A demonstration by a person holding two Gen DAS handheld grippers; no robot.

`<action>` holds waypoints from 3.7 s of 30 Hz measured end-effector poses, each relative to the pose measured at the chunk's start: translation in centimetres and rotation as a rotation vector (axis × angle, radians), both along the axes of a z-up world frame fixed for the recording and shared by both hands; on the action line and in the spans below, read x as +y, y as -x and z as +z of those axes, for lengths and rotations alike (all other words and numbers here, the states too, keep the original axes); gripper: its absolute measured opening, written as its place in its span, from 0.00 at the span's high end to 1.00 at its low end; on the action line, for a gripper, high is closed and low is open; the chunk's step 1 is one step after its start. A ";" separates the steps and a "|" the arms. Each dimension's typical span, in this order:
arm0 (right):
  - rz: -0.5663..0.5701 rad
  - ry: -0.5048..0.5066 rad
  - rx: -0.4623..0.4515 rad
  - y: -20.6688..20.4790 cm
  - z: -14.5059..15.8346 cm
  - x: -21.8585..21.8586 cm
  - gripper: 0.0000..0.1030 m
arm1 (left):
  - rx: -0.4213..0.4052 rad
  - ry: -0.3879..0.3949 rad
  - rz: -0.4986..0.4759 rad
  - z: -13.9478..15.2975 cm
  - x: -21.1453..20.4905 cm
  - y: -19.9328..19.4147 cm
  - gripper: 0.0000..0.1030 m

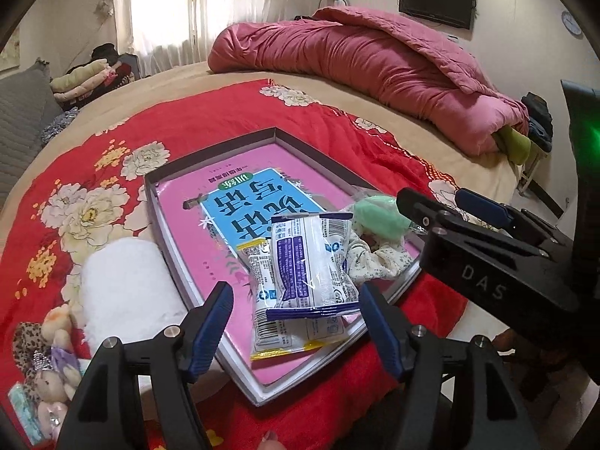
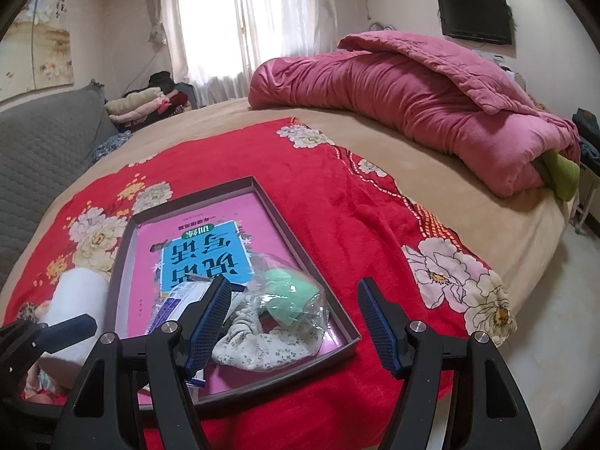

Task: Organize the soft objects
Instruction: 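Move both open grippers away from the tray back over the pile of soft items, then grasp the green-and-white tissue pack with the left gripper while the right gripper grasps the peach makeup sponge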

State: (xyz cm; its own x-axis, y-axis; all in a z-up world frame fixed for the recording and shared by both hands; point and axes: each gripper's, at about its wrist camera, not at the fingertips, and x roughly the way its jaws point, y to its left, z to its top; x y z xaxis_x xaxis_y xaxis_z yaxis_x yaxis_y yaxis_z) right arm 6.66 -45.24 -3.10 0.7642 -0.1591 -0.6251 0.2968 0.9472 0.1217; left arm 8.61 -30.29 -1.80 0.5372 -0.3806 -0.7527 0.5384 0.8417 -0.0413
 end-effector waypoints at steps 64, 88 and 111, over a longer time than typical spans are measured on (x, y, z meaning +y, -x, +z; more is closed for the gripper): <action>0.342 0.154 -0.173 5.9 10.8 17.9 0.26 | -0.119 0.118 0.366 9.0 21.3 5.8 0.32; 0.538 0.207 -0.143 7.0 10.2 24.6 0.26 | -0.098 0.127 0.582 8.0 32.3 7.4 0.32; 0.813 0.620 0.049 4.0 -0.2 31.1 0.26 | 0.103 0.088 0.690 -0.1 35.7 3.8 0.32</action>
